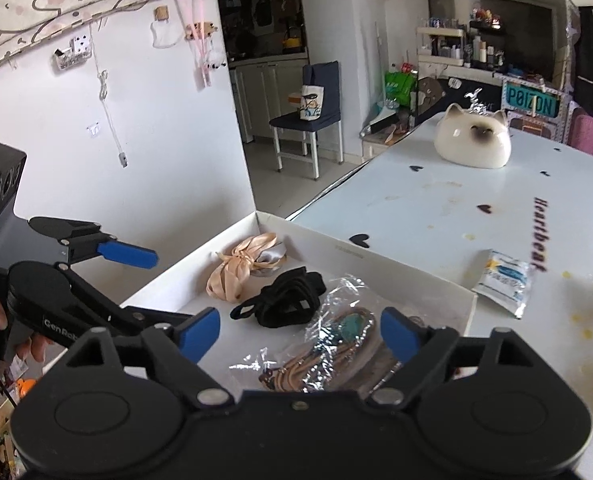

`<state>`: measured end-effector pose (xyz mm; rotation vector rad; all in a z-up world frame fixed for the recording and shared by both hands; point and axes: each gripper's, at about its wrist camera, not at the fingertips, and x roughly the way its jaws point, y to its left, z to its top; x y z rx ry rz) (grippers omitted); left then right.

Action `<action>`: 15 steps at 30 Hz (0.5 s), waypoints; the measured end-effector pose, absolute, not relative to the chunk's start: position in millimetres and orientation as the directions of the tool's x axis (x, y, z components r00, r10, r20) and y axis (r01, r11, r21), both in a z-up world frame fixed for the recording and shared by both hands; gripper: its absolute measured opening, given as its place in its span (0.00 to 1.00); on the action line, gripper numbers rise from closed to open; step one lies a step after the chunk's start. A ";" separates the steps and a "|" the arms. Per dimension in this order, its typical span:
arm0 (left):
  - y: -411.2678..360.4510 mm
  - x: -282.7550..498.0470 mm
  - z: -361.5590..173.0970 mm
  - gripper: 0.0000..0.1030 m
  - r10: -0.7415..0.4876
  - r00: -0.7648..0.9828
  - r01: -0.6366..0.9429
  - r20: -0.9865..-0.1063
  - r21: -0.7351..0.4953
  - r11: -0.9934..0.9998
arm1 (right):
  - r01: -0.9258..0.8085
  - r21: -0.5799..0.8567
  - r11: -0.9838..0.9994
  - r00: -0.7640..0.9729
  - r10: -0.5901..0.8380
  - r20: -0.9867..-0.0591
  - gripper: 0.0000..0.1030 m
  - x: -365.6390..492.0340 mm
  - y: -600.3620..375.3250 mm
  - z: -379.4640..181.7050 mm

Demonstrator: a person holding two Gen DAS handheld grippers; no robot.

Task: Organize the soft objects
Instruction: 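Withdraw both open tools from the box toward the remaining items on the table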

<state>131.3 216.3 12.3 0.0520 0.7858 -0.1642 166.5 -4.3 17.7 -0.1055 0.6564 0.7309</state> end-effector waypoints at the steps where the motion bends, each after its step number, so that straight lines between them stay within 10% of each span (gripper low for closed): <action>1: 215.8 129.6 12.9 0.97 -0.125 0.696 0.165 -0.707 -0.012 0.986 | -0.645 0.132 0.752 0.561 0.584 -0.586 0.89 164.8 -7.5 18.9; 15: 207.6 97.8 35.3 1.00 -0.109 0.741 0.110 -0.662 -0.040 0.993 | -0.581 0.056 0.812 0.680 0.522 -0.515 1.00 135.2 -52.9 29.5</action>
